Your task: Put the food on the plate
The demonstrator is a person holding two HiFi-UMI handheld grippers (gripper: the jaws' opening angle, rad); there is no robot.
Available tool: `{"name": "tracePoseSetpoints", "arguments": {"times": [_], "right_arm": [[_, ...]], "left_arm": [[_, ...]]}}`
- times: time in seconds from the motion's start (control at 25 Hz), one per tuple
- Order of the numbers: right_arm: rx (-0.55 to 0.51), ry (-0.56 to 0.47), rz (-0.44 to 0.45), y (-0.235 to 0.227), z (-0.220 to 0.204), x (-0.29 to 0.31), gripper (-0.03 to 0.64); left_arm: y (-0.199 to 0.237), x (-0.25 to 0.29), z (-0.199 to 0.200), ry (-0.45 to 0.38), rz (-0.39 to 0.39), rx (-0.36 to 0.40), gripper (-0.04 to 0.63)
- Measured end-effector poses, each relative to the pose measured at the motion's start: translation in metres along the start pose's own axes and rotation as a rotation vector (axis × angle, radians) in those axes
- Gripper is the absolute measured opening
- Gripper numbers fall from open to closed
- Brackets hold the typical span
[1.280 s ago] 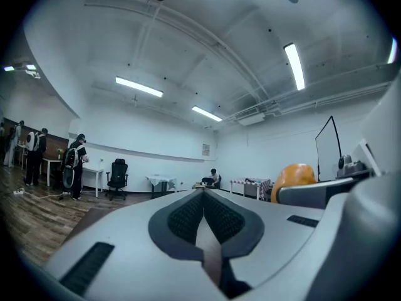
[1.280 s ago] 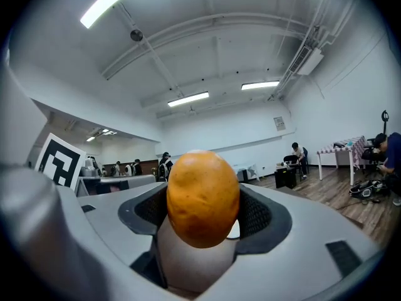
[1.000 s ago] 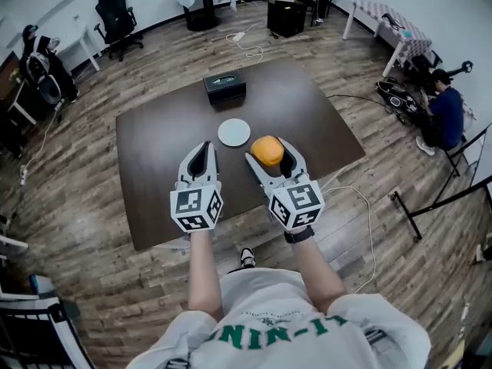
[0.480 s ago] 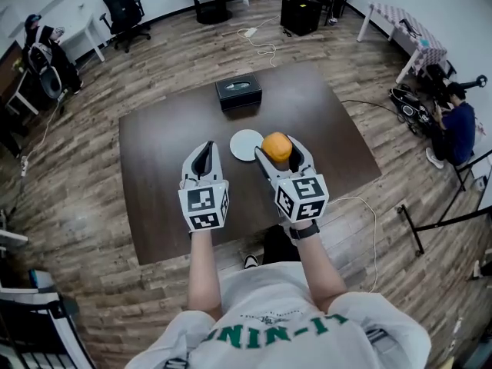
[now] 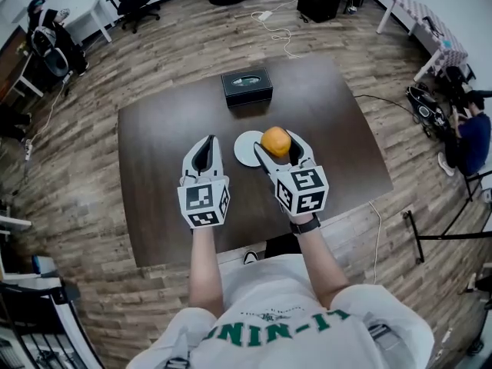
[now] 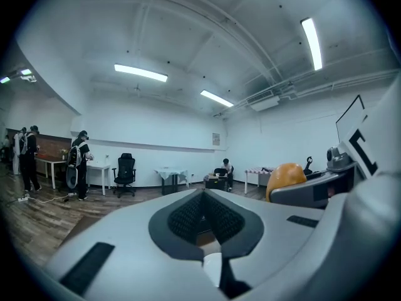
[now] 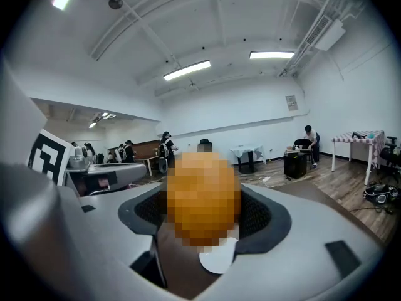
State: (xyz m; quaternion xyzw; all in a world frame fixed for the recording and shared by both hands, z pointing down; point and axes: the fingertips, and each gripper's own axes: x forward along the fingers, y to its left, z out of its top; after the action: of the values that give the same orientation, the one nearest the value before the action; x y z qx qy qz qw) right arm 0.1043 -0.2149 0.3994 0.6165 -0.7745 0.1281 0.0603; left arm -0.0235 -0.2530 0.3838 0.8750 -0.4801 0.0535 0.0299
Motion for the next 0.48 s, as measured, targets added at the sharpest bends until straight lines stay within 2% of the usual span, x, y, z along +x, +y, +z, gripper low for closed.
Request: {"name": "tracePoseSetpoints", "arguments": {"times": [0.2,0.48], "right_arm": [[-0.036,0.043,0.012,-0.011,-0.014,0.027,0.325],[-0.022,0.099,0.036,-0.028,-0.032,0.064,0.325]], "left_arm": [[0.005,0.026,-0.023,0.038,0.006,-0.026,0.013],[0.011,0.059,-0.051,0.092,0.009,-0.071,0.013]]}}
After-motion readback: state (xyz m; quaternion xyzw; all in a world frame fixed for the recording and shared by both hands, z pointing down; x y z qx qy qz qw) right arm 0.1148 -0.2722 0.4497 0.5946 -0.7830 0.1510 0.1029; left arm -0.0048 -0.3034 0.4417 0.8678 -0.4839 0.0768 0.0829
